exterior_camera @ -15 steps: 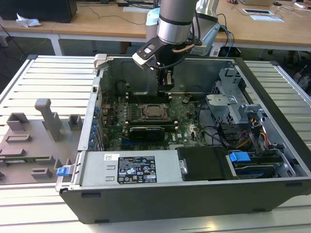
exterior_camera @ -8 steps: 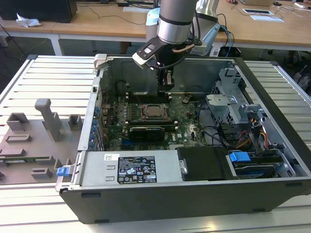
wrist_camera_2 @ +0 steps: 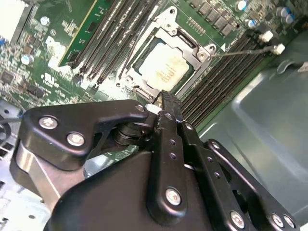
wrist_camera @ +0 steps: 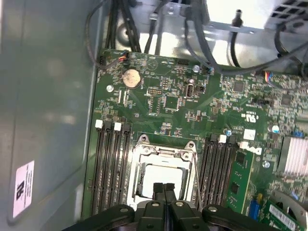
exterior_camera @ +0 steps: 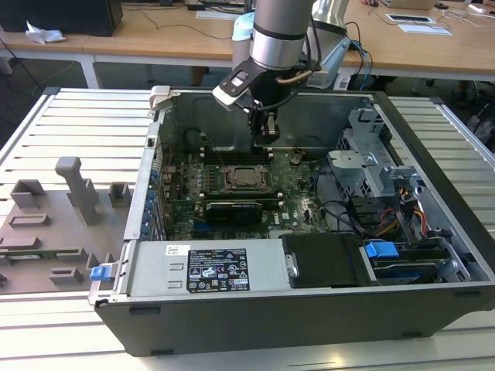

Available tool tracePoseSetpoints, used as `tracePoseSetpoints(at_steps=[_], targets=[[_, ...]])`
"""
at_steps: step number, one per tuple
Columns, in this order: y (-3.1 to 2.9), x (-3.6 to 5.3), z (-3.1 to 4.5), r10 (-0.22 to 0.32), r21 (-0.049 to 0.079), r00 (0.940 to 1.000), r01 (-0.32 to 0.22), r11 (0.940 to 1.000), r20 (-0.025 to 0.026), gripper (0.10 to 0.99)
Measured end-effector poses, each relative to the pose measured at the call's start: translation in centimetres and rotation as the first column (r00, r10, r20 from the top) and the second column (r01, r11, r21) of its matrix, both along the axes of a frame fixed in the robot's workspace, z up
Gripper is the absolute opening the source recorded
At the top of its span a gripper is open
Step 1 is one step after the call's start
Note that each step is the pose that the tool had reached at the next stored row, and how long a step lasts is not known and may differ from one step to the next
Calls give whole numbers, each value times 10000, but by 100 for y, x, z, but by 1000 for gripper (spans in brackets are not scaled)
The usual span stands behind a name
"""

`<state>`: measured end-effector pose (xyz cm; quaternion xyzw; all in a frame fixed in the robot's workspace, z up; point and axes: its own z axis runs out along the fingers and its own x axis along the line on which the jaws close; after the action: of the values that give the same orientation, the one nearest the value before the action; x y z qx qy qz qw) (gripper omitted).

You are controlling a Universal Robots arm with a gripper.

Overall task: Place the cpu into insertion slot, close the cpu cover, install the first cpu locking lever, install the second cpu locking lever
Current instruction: 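Install the first cpu locking lever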

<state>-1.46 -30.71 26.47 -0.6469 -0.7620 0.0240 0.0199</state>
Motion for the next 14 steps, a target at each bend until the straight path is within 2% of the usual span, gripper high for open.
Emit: tracePoseSetpoints(at_steps=[2, 5, 7, 10, 12, 14], targets=[[0, 0, 0, 735, 0, 9973, -735, 9973, 0, 106], [0, 0, 0, 1750, 0, 9846, -1750, 9846, 0, 106], [0, 0, 0, 2007, 1, 9797, -2007, 9797, 0, 106], [0, 0, 0, 2535, 1, 9673, -2535, 9673, 0, 106], [0, 0, 0, 2965, 1, 9550, -2965, 9550, 0, 106], [0, 0, 0, 3192, 1, 9477, -3192, 9477, 0, 106]])
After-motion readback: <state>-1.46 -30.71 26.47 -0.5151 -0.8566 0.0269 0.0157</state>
